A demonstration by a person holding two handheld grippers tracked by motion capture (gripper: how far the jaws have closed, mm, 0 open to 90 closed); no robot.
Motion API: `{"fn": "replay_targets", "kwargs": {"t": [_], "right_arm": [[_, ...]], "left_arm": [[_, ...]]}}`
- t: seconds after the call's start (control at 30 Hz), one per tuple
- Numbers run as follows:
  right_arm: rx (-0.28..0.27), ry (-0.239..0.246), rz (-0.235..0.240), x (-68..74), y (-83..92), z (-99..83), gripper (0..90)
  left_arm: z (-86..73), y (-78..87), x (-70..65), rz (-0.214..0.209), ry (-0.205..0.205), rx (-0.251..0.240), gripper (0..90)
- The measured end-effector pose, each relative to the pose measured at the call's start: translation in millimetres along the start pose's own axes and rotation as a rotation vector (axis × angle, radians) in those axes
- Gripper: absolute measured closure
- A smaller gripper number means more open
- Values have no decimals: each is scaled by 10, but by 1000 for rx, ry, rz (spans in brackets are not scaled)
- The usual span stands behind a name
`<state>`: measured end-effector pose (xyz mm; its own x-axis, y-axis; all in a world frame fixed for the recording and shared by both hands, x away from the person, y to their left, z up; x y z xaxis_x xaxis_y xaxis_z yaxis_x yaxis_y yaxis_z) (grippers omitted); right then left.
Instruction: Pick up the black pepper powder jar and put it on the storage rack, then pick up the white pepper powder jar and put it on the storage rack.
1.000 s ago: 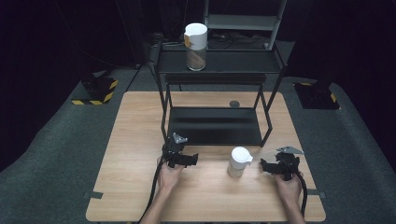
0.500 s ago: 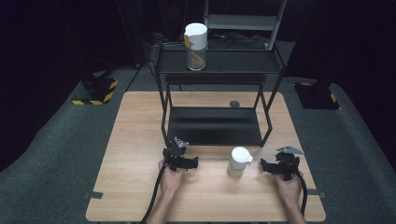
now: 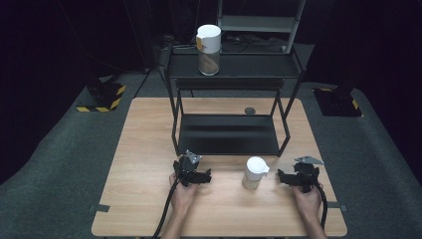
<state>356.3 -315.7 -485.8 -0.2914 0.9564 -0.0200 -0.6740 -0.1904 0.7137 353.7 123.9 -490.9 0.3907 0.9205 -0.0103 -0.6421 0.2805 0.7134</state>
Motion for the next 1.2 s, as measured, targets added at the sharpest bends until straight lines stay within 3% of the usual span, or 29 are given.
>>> {"fn": "replay_targets", "kwargs": {"t": [0.47, 0.53, 0.67, 0.77, 1.2], "right_arm": [[10, -15, -11, 37, 15, 4, 23], [13, -13, 41, 2, 45, 22, 34], [-8, 12, 88, 5, 114, 25, 34], [-14, 70, 153, 36, 199, 23, 41], [-10, 201, 299, 258, 243, -37, 52]], "left_arm": [[-1, -1, 0, -1, 2, -1, 58], [-1, -1, 0, 0, 2, -1, 58], [-1, 0, 1, 0, 1, -1, 58], [-1, 0, 1, 0, 1, 0, 58], [-1, 0, 1, 0, 1, 0, 58]]}}
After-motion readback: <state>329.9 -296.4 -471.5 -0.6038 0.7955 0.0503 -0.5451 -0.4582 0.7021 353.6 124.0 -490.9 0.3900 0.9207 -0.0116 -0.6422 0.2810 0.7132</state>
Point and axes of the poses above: each handheld gripper's, and its own axes: y roughly backward along the jaws, z roughly out of its top, x roughly to its left, the point moved 6 cm from there along -y, roughly forward along the jaws, and after that the axes turned 2 degrees about x, right-handed, at the moved point
